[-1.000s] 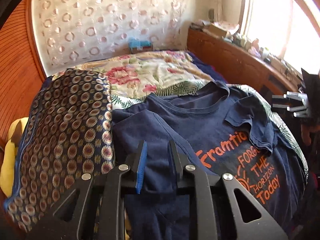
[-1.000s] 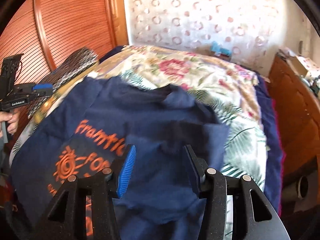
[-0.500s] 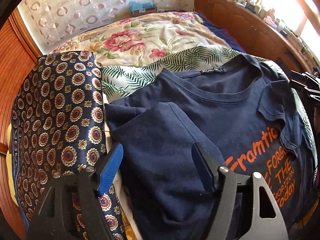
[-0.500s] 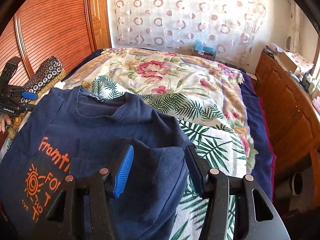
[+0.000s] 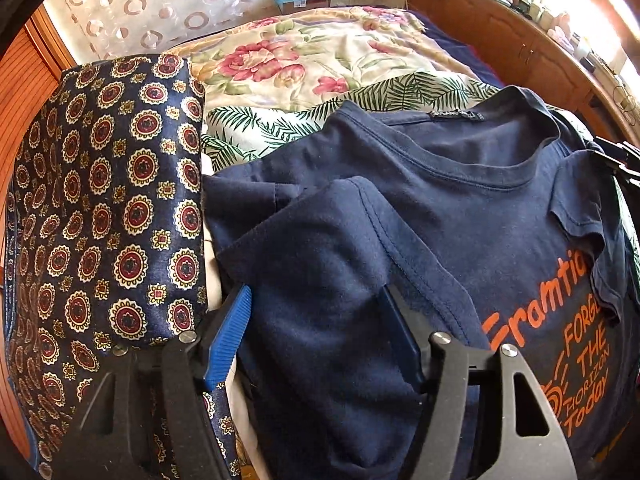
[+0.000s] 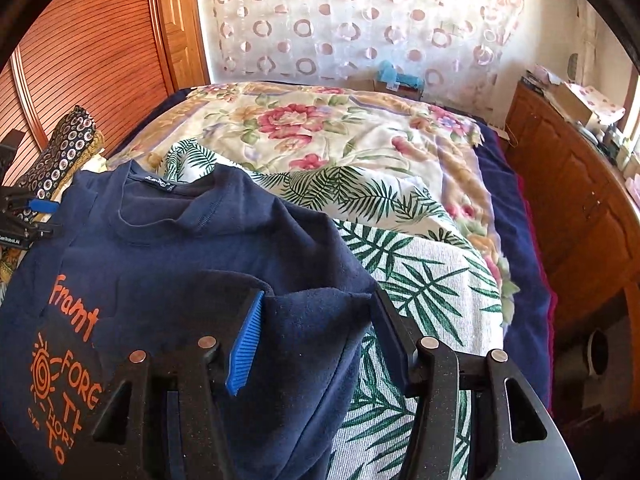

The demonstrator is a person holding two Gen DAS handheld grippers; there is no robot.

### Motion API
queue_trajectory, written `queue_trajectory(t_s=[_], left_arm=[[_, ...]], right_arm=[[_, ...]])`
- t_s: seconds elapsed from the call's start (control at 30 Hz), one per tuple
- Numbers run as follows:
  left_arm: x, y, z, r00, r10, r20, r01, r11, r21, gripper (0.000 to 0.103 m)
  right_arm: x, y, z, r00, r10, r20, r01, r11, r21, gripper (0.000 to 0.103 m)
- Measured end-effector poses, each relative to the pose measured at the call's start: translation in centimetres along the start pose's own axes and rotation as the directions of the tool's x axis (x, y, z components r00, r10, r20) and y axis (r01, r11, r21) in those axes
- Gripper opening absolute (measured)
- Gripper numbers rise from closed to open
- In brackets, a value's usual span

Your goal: Fold small clothes

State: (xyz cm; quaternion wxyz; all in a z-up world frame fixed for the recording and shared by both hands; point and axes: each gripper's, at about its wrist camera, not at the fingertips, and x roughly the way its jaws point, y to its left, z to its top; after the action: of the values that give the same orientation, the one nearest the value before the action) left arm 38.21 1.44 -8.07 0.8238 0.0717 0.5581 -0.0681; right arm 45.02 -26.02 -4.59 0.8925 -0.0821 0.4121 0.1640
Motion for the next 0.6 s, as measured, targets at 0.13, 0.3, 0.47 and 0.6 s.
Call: queue_trajectory(t_s=[0.13,0.3,0.47,0.6], left_arm=[[-0.1,0.3,-0.1,1.0,-0.002,0.02,0.002,1.0,-0.01,0.049],[-1.1,0.9,-0.8,0.999,-0.006,0.039,0.007,1.0,-0.011,0.008],[-3.7,0.7,-1.5,0.992,0.005,0.122,-0.006,1.0,0.01,0.007],[-5.2,0.8,-1.7,0.987,0.0,0.164,-0.003,1.0,0.019,0.007]], right_arm=[[0.8,-0.4,0.0,0.999,0.01,-0.031,-0.009,1.0,0.026,0.056],[1.2,-0.2,0.3,0.999,0.002,-0.047,-0.001,1.0,0.023,0.056],[0.6,-0.4,0.4,1.0,0.005,-0.022,-0.004,1.0,0.028,0.056],[0.2,-0.8,0.4,1.0,0.01,-0.014,-0.009,0.999,0.037,0.058]])
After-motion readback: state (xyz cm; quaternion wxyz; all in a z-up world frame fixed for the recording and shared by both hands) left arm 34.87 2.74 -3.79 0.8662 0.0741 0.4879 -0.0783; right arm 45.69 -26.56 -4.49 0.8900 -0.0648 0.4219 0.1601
